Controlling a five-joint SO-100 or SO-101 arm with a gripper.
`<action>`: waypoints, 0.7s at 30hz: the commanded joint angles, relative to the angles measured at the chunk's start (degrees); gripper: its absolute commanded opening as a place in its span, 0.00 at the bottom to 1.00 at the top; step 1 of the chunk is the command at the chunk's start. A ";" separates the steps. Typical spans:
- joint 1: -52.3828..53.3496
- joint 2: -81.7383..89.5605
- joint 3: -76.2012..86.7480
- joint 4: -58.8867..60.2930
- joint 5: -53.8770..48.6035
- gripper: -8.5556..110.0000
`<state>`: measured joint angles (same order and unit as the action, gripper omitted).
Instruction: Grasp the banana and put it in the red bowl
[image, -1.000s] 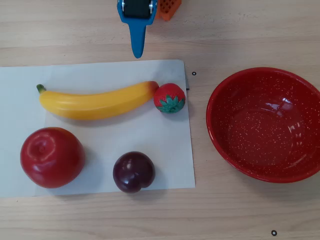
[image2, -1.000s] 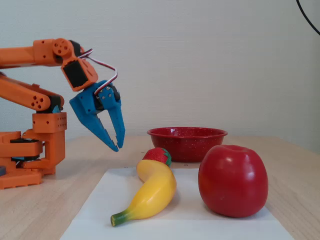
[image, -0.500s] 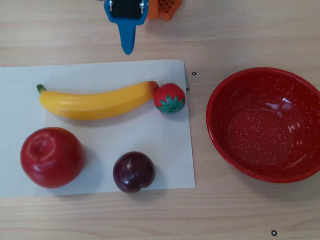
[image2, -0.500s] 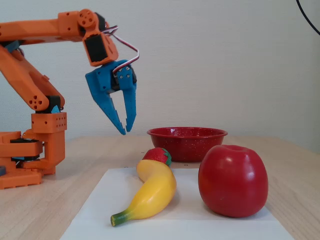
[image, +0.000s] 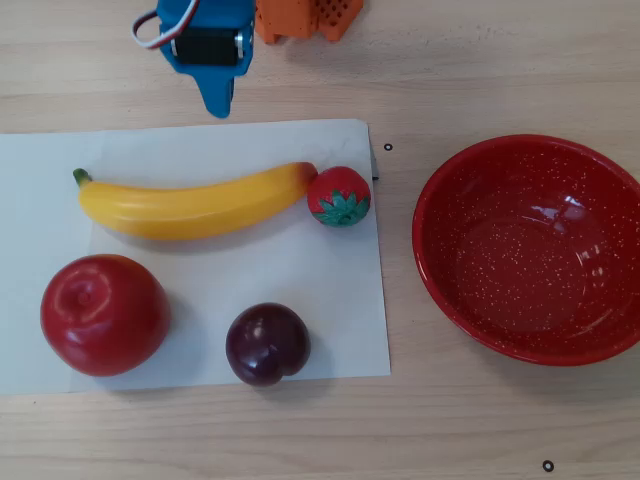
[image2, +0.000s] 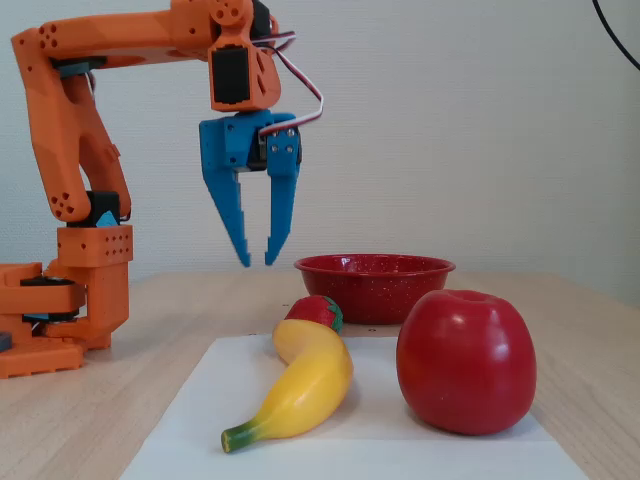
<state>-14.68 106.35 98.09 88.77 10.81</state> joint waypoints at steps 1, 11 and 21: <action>-2.55 0.97 -7.56 1.58 2.37 0.19; -6.42 -4.83 -8.44 2.81 9.58 0.41; -7.21 -9.05 -7.29 0.09 12.66 0.56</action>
<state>-20.30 94.48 94.75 90.26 22.15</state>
